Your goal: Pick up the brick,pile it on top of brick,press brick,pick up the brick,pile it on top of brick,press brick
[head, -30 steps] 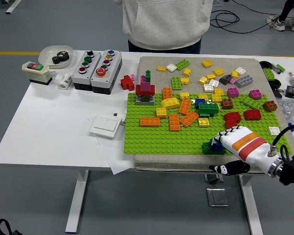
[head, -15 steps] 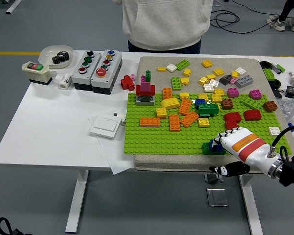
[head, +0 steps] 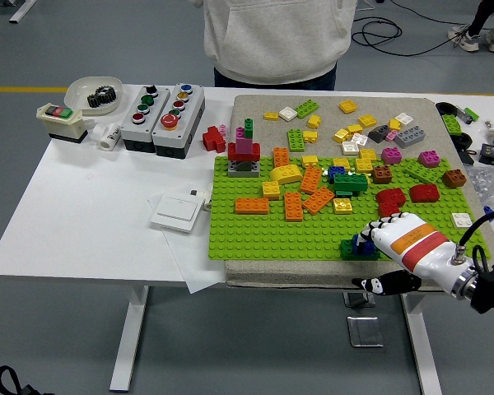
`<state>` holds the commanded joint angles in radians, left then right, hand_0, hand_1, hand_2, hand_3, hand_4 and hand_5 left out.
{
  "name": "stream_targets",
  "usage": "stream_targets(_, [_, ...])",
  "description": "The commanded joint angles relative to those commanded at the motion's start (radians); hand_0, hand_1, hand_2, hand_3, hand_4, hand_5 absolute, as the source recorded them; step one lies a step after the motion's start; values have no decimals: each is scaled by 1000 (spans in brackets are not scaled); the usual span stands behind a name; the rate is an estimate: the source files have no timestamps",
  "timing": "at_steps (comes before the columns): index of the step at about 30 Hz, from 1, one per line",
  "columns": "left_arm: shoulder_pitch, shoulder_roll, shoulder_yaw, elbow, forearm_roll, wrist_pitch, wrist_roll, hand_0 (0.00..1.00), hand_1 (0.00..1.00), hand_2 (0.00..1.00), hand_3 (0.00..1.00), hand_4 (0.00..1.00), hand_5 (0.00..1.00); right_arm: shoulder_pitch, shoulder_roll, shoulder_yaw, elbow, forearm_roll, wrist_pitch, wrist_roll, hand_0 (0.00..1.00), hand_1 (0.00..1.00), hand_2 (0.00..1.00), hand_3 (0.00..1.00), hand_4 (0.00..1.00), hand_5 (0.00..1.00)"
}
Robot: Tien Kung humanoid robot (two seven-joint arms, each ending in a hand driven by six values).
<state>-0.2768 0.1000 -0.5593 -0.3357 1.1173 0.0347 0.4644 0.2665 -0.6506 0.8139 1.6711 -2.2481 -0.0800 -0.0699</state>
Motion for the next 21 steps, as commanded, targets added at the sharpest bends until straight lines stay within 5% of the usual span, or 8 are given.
stream_targets(21, [7, -2, -8, 0, 13, -5, 3, 663, 701, 726, 586, 668, 657, -65, -1, 10, 20, 4, -2, 4, 569, 596, 663, 562, 863, 583])
